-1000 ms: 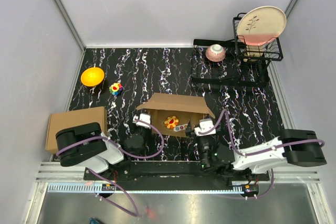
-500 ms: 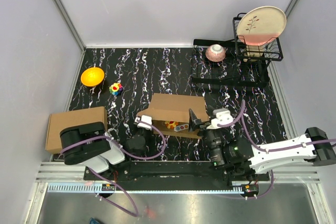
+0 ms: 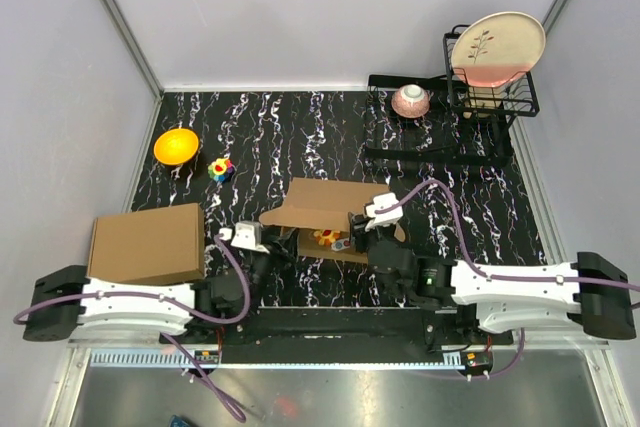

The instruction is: Fold the paper box

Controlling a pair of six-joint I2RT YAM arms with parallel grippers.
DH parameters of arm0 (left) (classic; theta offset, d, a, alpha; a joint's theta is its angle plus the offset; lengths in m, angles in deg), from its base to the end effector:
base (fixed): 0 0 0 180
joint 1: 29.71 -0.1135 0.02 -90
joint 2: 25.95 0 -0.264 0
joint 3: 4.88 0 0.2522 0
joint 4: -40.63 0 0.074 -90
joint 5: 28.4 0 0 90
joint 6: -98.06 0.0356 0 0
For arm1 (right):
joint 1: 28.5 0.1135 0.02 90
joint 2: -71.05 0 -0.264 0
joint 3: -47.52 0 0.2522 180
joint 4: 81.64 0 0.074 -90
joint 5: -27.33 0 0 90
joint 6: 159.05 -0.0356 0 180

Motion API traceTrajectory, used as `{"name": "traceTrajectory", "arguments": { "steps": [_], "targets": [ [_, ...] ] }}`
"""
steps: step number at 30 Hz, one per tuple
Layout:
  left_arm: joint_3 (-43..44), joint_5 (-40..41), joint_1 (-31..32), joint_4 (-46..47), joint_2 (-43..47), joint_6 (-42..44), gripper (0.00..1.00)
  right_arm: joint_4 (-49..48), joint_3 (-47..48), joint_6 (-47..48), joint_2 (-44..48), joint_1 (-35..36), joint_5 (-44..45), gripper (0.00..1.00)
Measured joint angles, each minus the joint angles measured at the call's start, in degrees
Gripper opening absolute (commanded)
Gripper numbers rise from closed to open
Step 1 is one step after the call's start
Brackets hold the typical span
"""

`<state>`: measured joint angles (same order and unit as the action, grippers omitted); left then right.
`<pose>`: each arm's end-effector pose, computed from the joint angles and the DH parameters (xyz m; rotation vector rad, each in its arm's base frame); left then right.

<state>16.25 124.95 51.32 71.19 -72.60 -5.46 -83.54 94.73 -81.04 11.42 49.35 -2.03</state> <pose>0.0558 -0.1491 0.2047 -0.0059 1.5520 -0.4938 0.0772 0.2112 0.2703 -0.2031 1.6545 0.2593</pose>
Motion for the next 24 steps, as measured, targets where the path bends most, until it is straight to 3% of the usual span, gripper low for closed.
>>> {"name": "traceTrajectory", "arguments": {
  "steps": [7, 13, 17, 24],
  "targets": [
    [3.76, 6.78, 6.38, -36.63, 16.63, -16.09, 0.59, 3.13, -4.22, -9.64, -6.91, -3.23, -6.54, 0.46],
    [11.56, 8.68, 6.56, -60.19, 18.49, -27.5, 0.62, 3.52, -5.35, -12.98, -8.44, -3.34, -8.44, 0.47],
    [15.17, 10.82, 6.56, -66.99, 18.27, -30.82, 0.65, 3.58, -5.86, -13.77, -7.91, -3.39, -9.05, 0.48],
    [15.26, 14.69, 6.38, -68.81, 16.63, -33.4, 0.76, 3.54, -6.14, -14.73, -8.13, -4.33, -10.82, 0.44]
  ]
}}
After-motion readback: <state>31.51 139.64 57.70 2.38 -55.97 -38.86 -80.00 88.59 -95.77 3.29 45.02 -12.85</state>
